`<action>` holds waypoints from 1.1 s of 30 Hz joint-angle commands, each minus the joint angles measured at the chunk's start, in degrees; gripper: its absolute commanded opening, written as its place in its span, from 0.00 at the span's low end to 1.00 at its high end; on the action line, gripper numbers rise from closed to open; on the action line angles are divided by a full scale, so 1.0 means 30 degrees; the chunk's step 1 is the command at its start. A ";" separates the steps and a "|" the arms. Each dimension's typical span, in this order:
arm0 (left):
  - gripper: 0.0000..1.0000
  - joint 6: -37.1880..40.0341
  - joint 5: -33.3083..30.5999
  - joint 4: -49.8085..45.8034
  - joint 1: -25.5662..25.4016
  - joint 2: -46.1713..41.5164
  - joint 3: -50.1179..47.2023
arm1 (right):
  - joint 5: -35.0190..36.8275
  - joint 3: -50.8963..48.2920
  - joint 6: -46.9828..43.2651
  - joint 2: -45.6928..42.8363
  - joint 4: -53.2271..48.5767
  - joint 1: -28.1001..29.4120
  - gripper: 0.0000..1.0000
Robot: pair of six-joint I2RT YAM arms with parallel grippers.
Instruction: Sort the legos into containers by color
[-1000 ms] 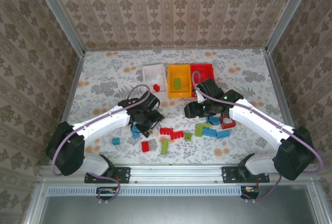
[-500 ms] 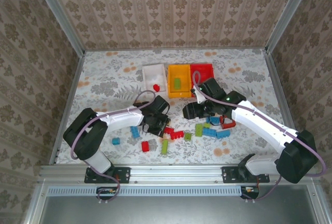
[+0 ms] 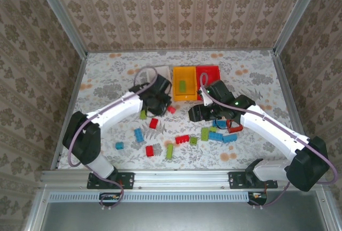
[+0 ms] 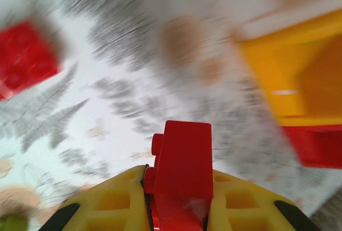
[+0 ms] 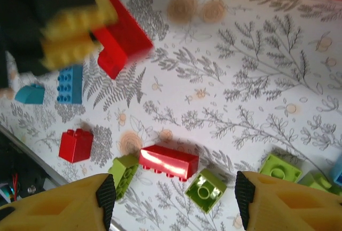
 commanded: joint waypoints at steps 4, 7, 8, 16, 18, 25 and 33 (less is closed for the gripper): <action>0.15 1.0874 -0.1730 -0.2937 0.2050 0.3265 0.5385 | 0.0606 0.1054 0.0318 0.0605 0.3512 -0.0182 0.66; 0.15 1.3430 -0.1097 -0.2319 0.2939 0.5323 0.7162 | 0.0133 0.1482 0.0180 0.1165 0.5672 -0.0208 0.66; 0.15 1.3880 -0.0891 -0.2265 0.3164 0.5972 0.7726 | 0.0112 0.1412 0.0158 0.1237 0.6529 -0.0190 0.67; 0.16 1.5533 -0.0043 -0.2397 0.4143 0.9750 1.1346 | 0.0542 0.2612 0.0068 0.2745 0.7320 -0.0202 0.70; 0.17 1.5533 -0.0045 -0.2525 0.4272 1.0144 1.1506 | 0.0578 0.2425 0.0172 0.2716 0.7319 -0.0219 0.70; 0.36 1.5770 0.0225 -0.2774 0.4406 1.0268 1.1287 | 0.0777 0.1943 0.0157 0.2561 0.6959 -0.0230 0.71; 0.48 1.5603 0.0008 -0.3004 0.4371 0.8248 1.0489 | 0.3319 0.0983 0.0061 0.1358 0.3173 -0.0793 0.71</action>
